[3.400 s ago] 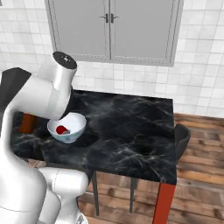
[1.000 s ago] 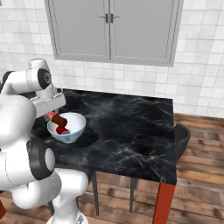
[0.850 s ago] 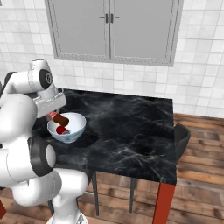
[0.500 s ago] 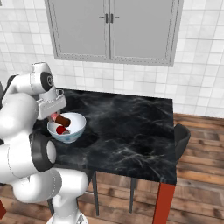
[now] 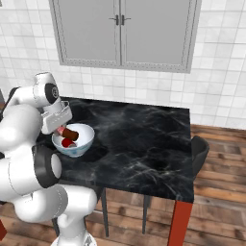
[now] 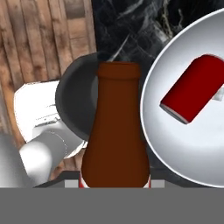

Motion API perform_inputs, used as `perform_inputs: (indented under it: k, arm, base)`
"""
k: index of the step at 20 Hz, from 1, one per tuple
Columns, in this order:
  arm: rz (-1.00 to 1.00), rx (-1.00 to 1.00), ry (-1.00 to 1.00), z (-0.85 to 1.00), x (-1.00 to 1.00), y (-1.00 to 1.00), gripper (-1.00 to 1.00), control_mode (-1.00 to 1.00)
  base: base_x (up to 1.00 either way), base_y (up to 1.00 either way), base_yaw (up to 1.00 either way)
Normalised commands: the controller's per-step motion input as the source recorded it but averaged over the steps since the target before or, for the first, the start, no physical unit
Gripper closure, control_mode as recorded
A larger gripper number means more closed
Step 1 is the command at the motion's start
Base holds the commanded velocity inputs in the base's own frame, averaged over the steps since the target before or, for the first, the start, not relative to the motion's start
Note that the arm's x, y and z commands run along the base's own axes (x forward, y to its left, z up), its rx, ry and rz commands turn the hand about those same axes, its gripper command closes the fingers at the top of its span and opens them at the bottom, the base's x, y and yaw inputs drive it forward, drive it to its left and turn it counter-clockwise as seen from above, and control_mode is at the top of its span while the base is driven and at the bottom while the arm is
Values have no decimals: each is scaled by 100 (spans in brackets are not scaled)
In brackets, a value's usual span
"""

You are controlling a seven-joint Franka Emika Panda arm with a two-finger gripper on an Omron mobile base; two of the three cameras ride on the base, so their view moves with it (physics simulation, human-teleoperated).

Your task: Open the fridge, grab two sodas, and place both sodas inside the bowl with ice on the dining counter.

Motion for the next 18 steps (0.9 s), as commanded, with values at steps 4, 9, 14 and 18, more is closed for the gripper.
perform_inputs:
  k: [4,9,14,18]
  arm:
    - [6,0,-1,-5,15,0,100,-100]
    - [6,0,0,-9,8,2,100,-100]
    - [5,0,0,-10,2,4,100,-100]
    - [4,0,0,-7,6,4,100,-100]
  base:
    - [0,0,0]
    - [0,0,0]
    - [0,0,0]
    - [0,0,0]
